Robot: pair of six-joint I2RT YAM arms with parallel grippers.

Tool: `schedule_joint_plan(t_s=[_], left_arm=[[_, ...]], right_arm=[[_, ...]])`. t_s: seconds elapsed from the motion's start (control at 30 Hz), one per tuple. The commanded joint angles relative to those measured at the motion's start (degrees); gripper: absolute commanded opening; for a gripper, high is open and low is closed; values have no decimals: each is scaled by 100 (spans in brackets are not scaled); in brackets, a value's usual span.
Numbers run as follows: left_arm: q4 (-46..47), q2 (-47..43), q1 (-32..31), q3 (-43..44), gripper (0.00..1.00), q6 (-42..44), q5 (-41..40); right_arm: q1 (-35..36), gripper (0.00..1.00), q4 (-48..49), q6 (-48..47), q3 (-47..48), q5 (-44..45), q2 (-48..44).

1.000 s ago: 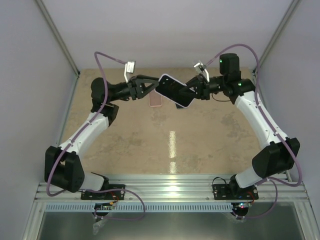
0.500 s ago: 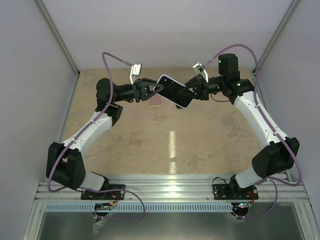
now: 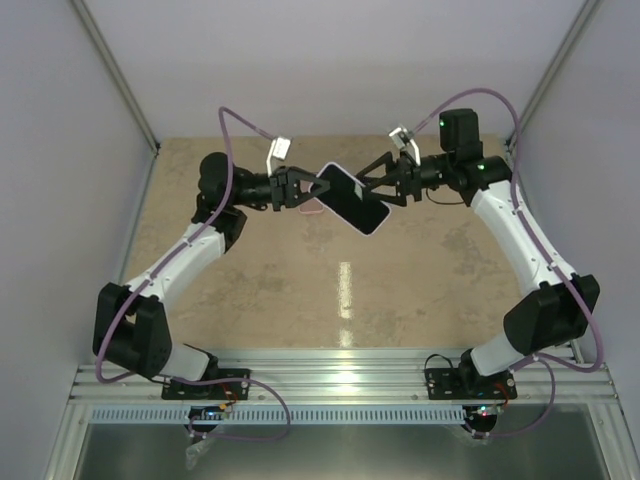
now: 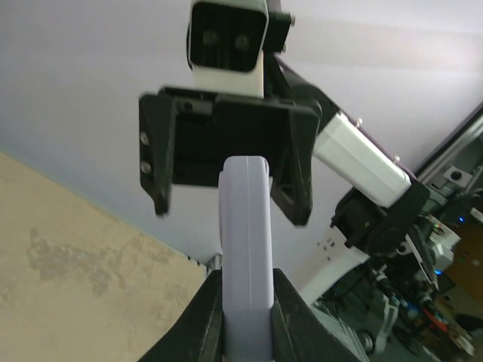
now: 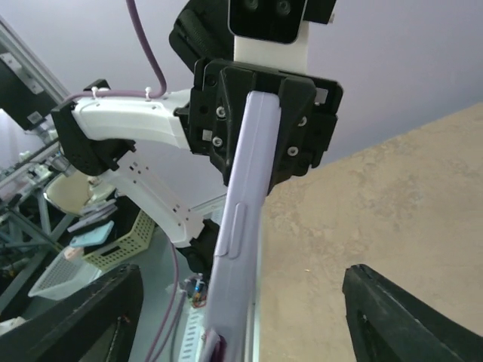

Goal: Take the phone out of the phone case
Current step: Adjust the phone.

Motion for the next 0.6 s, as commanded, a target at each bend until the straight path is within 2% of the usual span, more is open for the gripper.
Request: schedule_joint_plan(t_s=[0.0,0.17,0.33,0.5,0.57], left_arm=[[-320,90,-19,326,0,230,815],[-1186,322,-19,772,0,735,1520],[-1031,545,-27,872,0,471,1769],[-239,695,-153,619,0,-370,1706],[-221,717,-328,484,0,-503,1586]], right_arm=[[-263,76,-1265,-1141,392,-115,173],[-88,67,-3174,-2660,1005,195,637],[271,59,-4039,-3281,1154,467,848],[502,60,-3768,-2942,766,563,581],[521,61,-3546,-2727,430,544,433]])
